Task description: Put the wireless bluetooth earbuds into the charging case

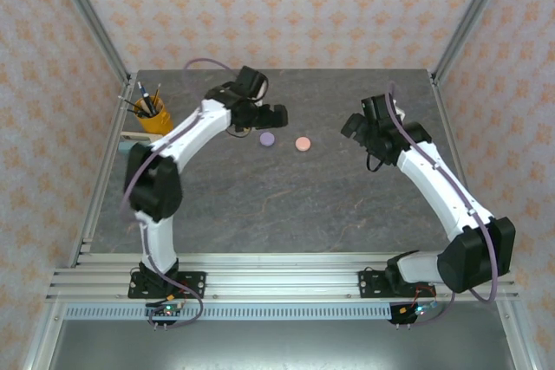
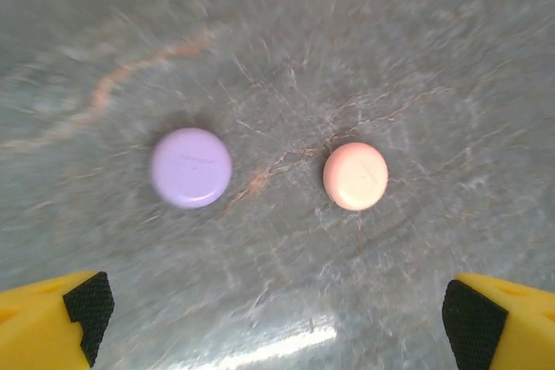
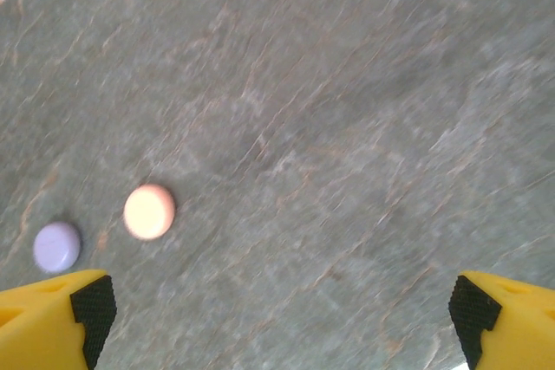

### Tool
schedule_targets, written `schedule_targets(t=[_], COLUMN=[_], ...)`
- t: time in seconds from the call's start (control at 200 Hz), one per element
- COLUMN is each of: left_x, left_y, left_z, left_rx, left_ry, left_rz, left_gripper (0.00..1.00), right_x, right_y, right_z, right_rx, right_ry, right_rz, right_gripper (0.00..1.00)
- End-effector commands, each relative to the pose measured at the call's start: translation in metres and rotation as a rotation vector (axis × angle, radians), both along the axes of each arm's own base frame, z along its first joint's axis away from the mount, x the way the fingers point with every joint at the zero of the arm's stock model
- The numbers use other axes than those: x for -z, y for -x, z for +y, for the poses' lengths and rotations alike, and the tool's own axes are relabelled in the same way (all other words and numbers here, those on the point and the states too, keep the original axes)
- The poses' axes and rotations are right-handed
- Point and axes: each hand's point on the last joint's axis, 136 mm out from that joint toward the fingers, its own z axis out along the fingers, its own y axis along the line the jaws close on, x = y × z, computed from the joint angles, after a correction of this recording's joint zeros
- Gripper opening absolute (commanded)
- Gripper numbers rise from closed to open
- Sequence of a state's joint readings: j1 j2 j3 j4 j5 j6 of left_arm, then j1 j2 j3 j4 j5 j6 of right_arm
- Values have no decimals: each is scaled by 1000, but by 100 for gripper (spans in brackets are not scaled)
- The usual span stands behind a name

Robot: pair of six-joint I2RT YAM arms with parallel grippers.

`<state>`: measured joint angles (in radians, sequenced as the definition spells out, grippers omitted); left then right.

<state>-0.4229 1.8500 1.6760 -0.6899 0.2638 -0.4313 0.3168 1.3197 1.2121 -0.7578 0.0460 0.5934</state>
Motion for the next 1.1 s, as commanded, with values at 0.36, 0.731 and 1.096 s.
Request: schedule_targets(t=[0.36, 0.731, 1.096], left_x=[-57, 14, 87], left_y=[63, 82, 47], left_z=[187, 246, 224], left_rx=[-304, -399, -261], left_ry=[-513, -543, -445], left_rz=[-665, -702, -628], left_gripper=[100, 100, 100], right_x=[12, 76, 110], right_y=[14, -10, -46], right_z=[-130, -136, -116], right_rx=[309, 263, 42], right_ry=[613, 598, 488], right_rz=[-283, -416, -458], right_gripper=[100, 100, 100])
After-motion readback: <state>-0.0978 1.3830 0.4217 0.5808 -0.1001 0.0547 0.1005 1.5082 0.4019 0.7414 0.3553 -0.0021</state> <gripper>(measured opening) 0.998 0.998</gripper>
